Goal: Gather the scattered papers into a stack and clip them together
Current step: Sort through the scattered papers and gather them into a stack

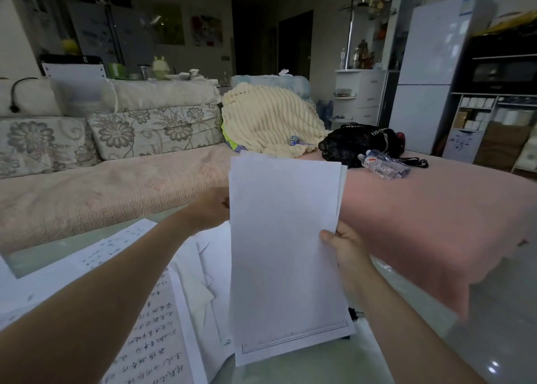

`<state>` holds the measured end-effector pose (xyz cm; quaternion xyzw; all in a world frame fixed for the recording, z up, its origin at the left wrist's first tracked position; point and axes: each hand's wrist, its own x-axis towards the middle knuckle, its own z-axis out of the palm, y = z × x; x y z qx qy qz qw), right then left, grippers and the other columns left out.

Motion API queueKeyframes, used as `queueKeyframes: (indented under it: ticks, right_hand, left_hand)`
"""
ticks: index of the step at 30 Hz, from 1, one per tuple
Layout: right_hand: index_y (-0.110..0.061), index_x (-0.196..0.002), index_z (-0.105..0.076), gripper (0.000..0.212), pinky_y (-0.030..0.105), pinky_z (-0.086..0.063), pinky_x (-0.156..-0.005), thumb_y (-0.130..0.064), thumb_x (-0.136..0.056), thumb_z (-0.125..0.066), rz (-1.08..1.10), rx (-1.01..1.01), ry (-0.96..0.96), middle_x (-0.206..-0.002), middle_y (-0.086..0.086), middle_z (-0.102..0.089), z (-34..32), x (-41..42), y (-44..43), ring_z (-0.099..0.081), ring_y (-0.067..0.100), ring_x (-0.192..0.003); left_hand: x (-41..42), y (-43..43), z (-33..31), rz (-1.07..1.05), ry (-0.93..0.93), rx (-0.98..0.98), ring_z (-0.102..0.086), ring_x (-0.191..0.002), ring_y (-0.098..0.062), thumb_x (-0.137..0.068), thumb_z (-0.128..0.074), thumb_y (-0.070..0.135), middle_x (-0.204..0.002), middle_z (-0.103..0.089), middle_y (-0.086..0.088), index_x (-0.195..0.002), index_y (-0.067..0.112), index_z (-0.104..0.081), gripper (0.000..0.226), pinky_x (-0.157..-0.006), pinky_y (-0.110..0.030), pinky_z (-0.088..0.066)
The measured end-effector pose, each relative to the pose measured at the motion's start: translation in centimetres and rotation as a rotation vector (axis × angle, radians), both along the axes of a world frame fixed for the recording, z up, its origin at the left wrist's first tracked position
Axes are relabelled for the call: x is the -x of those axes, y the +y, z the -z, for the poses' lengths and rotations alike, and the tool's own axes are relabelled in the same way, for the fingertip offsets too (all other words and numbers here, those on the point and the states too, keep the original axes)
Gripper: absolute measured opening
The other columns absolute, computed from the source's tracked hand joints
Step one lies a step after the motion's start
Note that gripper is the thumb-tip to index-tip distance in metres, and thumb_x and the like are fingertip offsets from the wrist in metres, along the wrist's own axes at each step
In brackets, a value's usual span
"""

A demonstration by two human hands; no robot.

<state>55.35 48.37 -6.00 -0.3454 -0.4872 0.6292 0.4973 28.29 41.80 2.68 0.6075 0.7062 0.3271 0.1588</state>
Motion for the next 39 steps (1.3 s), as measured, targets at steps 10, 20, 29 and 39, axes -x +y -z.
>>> queueKeyframes:
  ticks: [10,20,29,39]
  right_hand:
    - [-0.014,-0.087,-0.066,0.016,0.046,-0.054,-0.085,-0.004,-0.094,-0.056,0.309,0.188,0.047,-0.103,0.017,-0.070,1.0,0.6,2.5,-0.064,0.027,-0.085]
    - [-0.011,-0.084,-0.070,0.019,0.029,-0.048,-0.063,-0.001,-0.084,-0.054,0.141,-0.015,-0.304,-0.080,0.002,-0.071,-1.7,5.3,-1.8,-0.061,0.022,-0.066]
    - [-0.013,-0.086,-0.065,0.024,0.024,-0.038,-0.055,-0.001,-0.087,-0.045,-0.132,-0.090,-0.667,-0.079,0.003,-0.063,-0.9,13.0,-10.4,-0.053,0.019,-0.063]
    - [-0.018,-0.106,-0.066,0.037,0.041,-0.060,-0.078,-0.033,-0.072,-0.068,-0.296,0.040,-0.592,-0.097,0.005,-0.074,-1.9,16.7,-16.1,-0.072,0.030,-0.087]
  left_hand:
    - [1.2,0.0,-1.7,-0.373,-0.598,-0.463,-0.062,-0.078,-0.014,-0.095,-0.058,0.020,-0.091,-0.065,0.000,-0.102,0.012,-0.059,0.011,-0.064,-0.028,-0.052]
    - [3.7,-6.4,1.4,-0.235,-0.774,-0.019,-0.065,-0.105,-0.036,-0.099,-0.050,0.007,-0.118,-0.067,-0.015,-0.127,0.011,-0.056,0.029,-0.090,-0.055,-0.053]
    - [6.5,-19.5,7.2,-0.400,-0.949,0.170,-0.070,-0.095,-0.035,-0.091,-0.063,0.043,-0.107,-0.073,-0.013,-0.114,0.010,-0.065,0.040,-0.081,-0.047,-0.057]
    - [7.6,-26.9,8.1,-0.280,-1.070,-0.123,-0.065,-0.107,-0.036,-0.090,-0.054,-0.012,-0.117,-0.068,-0.013,-0.123,0.017,-0.056,0.045,-0.082,-0.049,-0.057]
